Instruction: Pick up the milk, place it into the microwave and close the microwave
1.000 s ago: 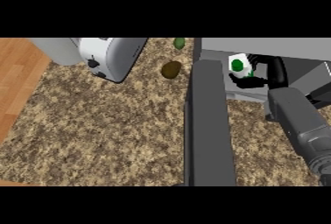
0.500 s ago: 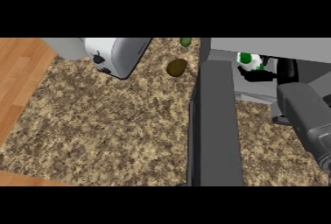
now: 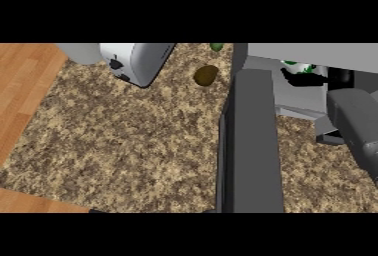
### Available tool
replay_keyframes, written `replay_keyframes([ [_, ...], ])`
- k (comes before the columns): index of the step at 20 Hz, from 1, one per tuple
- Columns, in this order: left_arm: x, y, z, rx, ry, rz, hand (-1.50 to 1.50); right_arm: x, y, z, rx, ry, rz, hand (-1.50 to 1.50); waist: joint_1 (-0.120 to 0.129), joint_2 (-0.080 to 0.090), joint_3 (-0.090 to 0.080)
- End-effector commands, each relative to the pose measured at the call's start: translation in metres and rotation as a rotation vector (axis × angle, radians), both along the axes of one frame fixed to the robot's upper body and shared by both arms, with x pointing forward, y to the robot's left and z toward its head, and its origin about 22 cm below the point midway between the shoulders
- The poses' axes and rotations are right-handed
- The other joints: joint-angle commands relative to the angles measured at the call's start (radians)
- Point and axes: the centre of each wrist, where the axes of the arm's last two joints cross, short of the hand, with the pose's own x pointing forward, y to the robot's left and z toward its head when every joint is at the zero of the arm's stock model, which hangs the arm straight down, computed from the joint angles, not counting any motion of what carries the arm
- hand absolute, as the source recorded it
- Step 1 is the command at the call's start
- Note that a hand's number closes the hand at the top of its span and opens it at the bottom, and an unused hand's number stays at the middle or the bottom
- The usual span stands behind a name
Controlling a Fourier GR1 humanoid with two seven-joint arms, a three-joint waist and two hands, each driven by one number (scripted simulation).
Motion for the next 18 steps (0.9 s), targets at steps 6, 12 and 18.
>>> replay_keyframes([
  [6, 0.008, 0.006, 0.002, 0.038, -0.002, 0.022, -1.5, 0.001, -0.006, 0.006, -0.019, -0.016, -0.01, 1.5, 0.013, 0.009, 0.001],
  [12, 0.011, 0.007, 0.004, 0.073, 0.005, 0.008, -1.5, -0.001, -0.008, 0.004, 0.001, -0.017, -0.028, 1.5, 0.023, 0.016, 0.003],
  [18, 0.018, 0.008, 0.005, 0.092, 0.011, -0.001, -1.5, 0.013, 0.009, 0.025, 0.071, -0.081, 0.016, -1.5, 0.022, 0.009, 0.005],
])
